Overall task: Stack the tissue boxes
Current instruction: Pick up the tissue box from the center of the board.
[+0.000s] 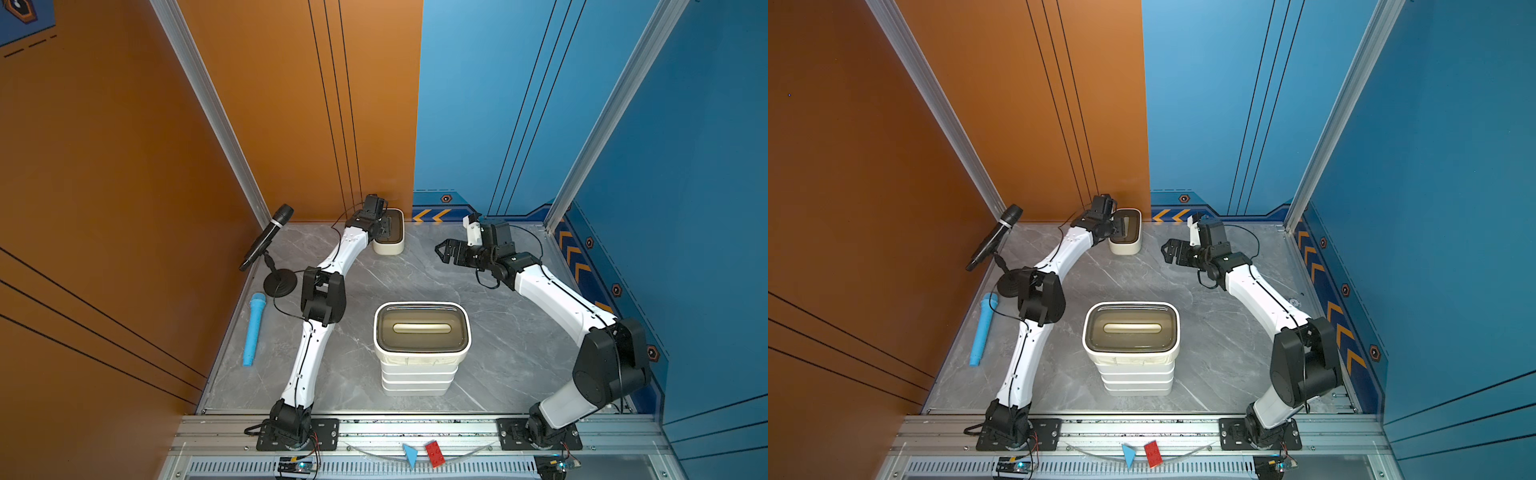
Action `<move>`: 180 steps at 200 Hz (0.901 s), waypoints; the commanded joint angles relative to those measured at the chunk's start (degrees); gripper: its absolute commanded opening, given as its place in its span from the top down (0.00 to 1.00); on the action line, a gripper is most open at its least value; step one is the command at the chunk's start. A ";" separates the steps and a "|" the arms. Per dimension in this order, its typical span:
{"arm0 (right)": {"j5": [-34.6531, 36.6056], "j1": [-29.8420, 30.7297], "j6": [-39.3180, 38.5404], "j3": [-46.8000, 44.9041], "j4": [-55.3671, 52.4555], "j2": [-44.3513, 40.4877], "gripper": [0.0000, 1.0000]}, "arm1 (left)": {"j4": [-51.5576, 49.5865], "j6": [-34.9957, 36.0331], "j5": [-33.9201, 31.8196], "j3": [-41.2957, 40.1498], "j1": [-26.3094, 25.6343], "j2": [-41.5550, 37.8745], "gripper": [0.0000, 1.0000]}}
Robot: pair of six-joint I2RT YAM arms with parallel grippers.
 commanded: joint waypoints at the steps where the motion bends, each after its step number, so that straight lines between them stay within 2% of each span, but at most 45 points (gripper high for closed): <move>1: -2.31 -0.47 -1.39 -0.46 1.12 0.79 0.00 | -0.28 -1.68 -1.35 3.06 -0.15 2.68 0.31; 70: -4.38 -0.82 -1.24 -1.77 1.70 1.58 0.00 | 0.53 -1.86 -3.91 4.51 -0.59 4.61 0.33; 180: -7.44 -1.18 -0.45 -0.71 2.64 3.84 0.00 | 0.53 -2.72 -2.32 6.28 0.38 7.19 0.39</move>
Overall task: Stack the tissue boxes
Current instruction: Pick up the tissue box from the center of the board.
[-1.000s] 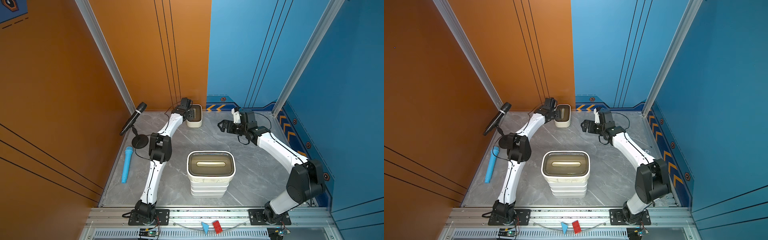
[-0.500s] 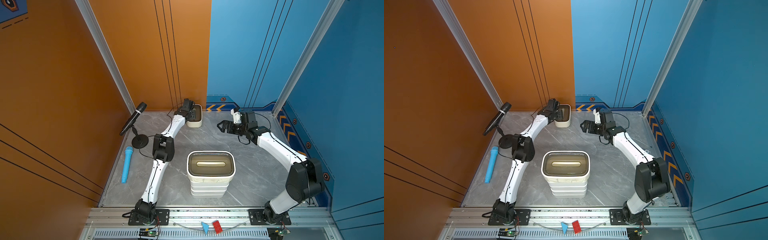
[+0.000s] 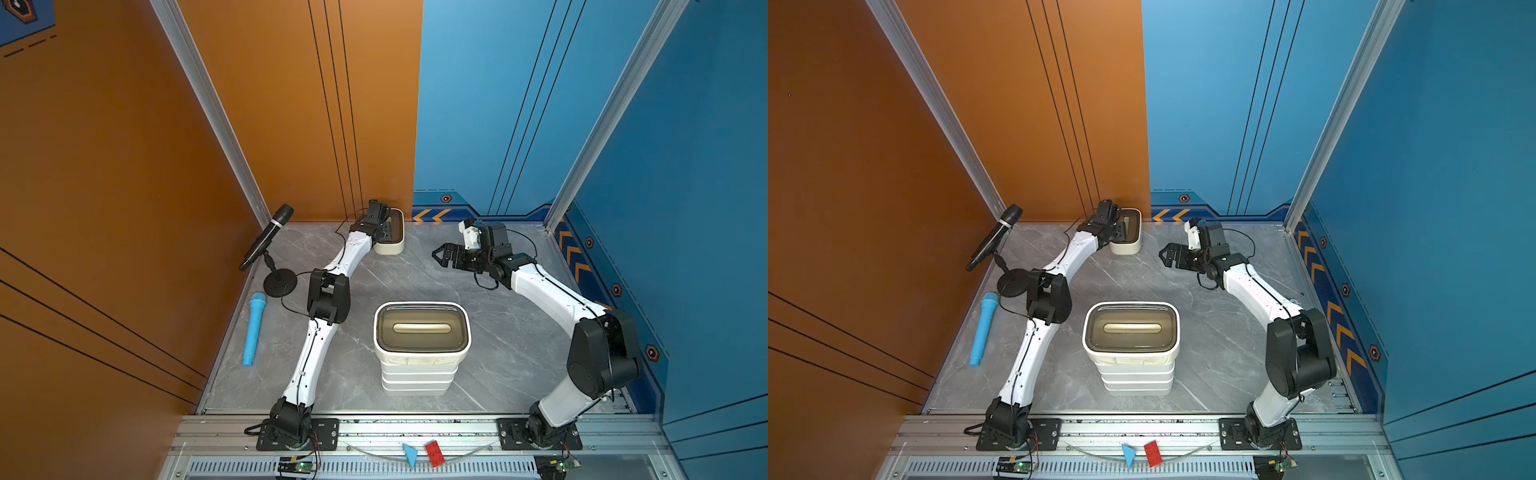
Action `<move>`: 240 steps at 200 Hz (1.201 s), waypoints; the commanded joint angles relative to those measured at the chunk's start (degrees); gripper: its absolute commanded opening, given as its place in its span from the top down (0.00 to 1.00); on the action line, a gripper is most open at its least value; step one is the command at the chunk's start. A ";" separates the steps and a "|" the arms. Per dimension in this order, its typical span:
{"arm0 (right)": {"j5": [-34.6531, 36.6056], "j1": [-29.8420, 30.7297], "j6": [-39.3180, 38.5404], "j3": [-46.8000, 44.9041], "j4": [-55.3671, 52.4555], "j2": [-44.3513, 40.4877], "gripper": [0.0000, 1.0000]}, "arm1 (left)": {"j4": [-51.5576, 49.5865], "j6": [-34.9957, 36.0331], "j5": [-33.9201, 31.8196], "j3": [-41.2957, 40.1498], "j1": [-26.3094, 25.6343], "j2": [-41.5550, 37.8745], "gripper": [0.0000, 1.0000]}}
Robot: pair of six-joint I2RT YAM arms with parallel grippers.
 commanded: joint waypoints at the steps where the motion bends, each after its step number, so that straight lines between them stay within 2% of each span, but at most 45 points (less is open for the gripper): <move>1: -1.63 -0.24 -0.08 0.38 1.16 0.51 0.00 | 0.01 -0.33 -0.08 1.75 0.40 0.82 0.40; 54: -2.22 -0.33 -0.10 0.06 1.31 0.17 0.00 | 0.01 -1.21 1.05 1.22 0.58 -0.34 0.57; 86: -2.75 -0.41 -0.16 -1.34 1.64 -2.51 0.00 | 0.01 -2.02 2.47 -2.54 0.82 -5.18 0.63; 115: -2.37 -1.01 -0.16 -3.87 1.11 -7.38 0.00 | 0.01 -0.68 2.04 -8.43 0.75 -12.39 0.65; 150: -0.33 -3.44 -0.86 -5.08 -5.63 -13.19 0.00 | 0.01 1.59 0.65 -17.38 1.56 -23.63 0.66; 196: -0.49 -6.02 -0.71 -7.79 -10.43 -21.22 0.00 | -3.35 5.70 1.58 -24.62 2.94 -36.64 0.66; 240: -0.81 -6.86 -1.54 -9.86 -15.03 -28.76 0.00 | -5.92 8.43 10.05 -31.28 5.38 -46.91 0.66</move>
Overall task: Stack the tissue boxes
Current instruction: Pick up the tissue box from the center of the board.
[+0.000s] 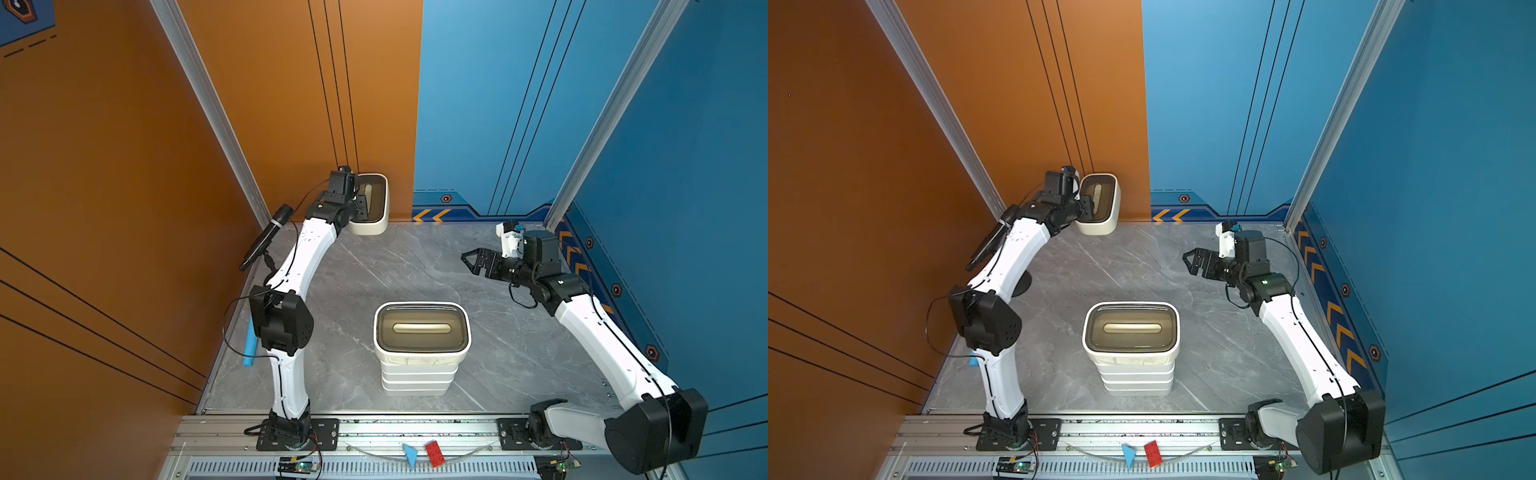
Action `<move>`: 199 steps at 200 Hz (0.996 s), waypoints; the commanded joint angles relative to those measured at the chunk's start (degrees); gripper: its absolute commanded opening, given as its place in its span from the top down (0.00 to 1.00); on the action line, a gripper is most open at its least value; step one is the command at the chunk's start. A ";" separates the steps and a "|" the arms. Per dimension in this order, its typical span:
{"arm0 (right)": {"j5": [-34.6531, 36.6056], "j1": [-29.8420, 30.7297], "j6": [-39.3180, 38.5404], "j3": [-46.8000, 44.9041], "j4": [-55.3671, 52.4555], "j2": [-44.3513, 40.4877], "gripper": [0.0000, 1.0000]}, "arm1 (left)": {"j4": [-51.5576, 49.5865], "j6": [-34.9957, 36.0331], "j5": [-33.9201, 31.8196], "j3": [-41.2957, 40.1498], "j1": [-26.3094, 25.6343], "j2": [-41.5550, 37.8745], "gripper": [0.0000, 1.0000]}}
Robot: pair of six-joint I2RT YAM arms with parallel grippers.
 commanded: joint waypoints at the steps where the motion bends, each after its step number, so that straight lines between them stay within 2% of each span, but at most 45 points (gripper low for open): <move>1: 0.06 -0.59 -1.47 -1.24 -4.62 -3.77 0.00 | -2.01 2.98 6.26 -2.81 1.26 -4.09 0.66; 46: -0.77 -0.80 -4.31 -3.00 -9.00 -10.42 0.00 | -9.85 10.32 13.22 -4.17 2.77 -12.09 0.65; 72: -1.41 -1.05 -5.62 -4.31 -9.92 -15.13 0.00 | -13.51 14.86 13.61 -5.84 2.82 -16.70 0.65; 121: -6.26 -2.42 -5.27 -5.14 -11.55 -21.46 0.00 | -14.51 16.27 16.56 -12.03 3.98 -25.93 0.63; 168: -11.14 -2.57 -4.12 -5.73 -12.56 -26.34 0.00 | -17.06 20.39 25.26 -13.35 4.15 -30.42 0.63; 199: -11.24 -1.61 -7.18 -4.73 -15.36 -27.48 0.00 | -18.16 22.33 32.71 -13.01 3.47 -31.98 0.63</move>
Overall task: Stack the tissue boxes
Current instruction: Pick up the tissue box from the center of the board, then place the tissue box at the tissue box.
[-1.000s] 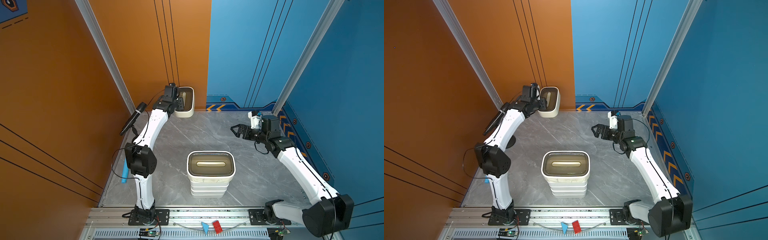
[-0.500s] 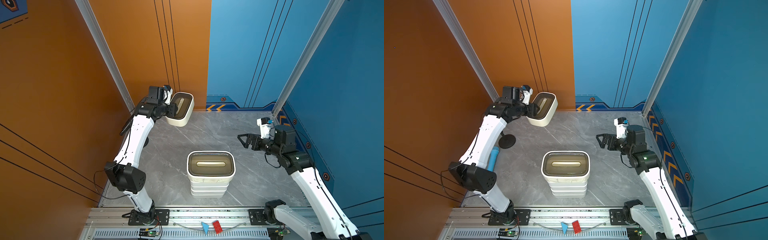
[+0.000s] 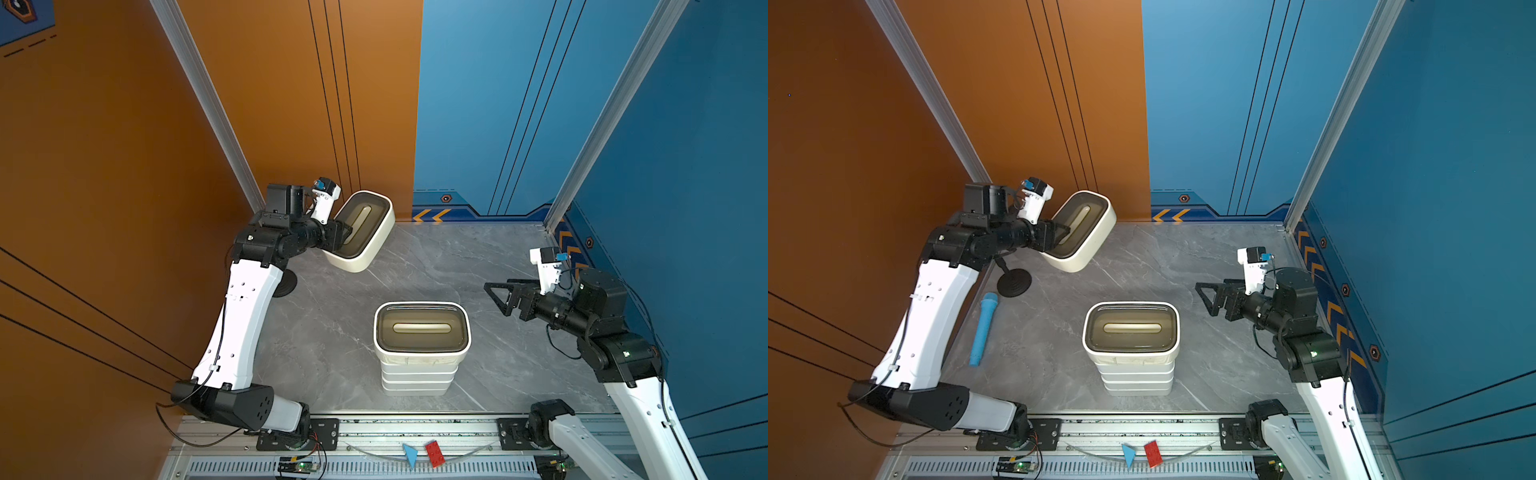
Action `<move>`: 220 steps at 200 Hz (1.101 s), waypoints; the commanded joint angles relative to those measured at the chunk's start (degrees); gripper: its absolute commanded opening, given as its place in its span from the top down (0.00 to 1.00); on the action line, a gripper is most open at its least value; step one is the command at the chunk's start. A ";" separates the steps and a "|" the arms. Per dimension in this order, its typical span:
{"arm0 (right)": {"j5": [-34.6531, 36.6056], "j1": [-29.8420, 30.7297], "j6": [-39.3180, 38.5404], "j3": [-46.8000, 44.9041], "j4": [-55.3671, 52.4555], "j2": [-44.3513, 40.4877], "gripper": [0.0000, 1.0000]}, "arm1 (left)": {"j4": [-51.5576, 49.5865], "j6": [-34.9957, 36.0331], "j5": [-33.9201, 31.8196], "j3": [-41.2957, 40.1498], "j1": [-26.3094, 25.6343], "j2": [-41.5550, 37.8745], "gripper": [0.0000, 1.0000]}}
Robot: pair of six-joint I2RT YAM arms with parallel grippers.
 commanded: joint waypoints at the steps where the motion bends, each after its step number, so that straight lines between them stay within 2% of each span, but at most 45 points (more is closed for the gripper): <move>1: -2.03 0.74 -2.73 0.17 -3.49 -0.88 0.00 | 0.79 2.70 9.14 0.21 -0.61 -2.44 0.63; 31: -1.15 2.63 -4.93 0.71 -4.19 -0.88 0.00 | -0.90 3.86 14.66 2.04 -1.39 -2.98 0.63; 63: 0.41 3.96 -5.99 0.88 -2.82 -1.64 0.00 | -3.61 5.65 16.58 3.73 -3.49 -3.69 0.63; 97: -0.60 4.60 -5.80 0.45 0.95 -1.42 0.00 | -4.11 7.69 16.53 3.33 -5.98 -5.95 0.61; 116: -3.48 5.37 -7.38 0.97 2.17 -1.47 0.00 | -5.37 8.97 17.52 3.16 -7.11 -6.76 0.61; 141: -3.66 7.13 -9.69 1.58 2.29 -1.33 0.00 | -7.86 11.38 18.55 3.19 -9.11 -6.96 0.61; 162: -3.58 9.33 -11.33 1.98 2.26 -0.58 0.00 | -10.63 15.13 16.87 3.73 -11.95 -6.38 0.60; 185: -2.40 12.56 -14.22 2.86 0.66 -0.34 0.00 | -16.99 19.14 16.02 7.79 -14.47 -3.65 0.60; 220: 0.32 17.44 -18.66 1.93 0.47 -2.10 0.00 | -19.78 21.70 17.17 9.83 -16.31 -2.42 0.60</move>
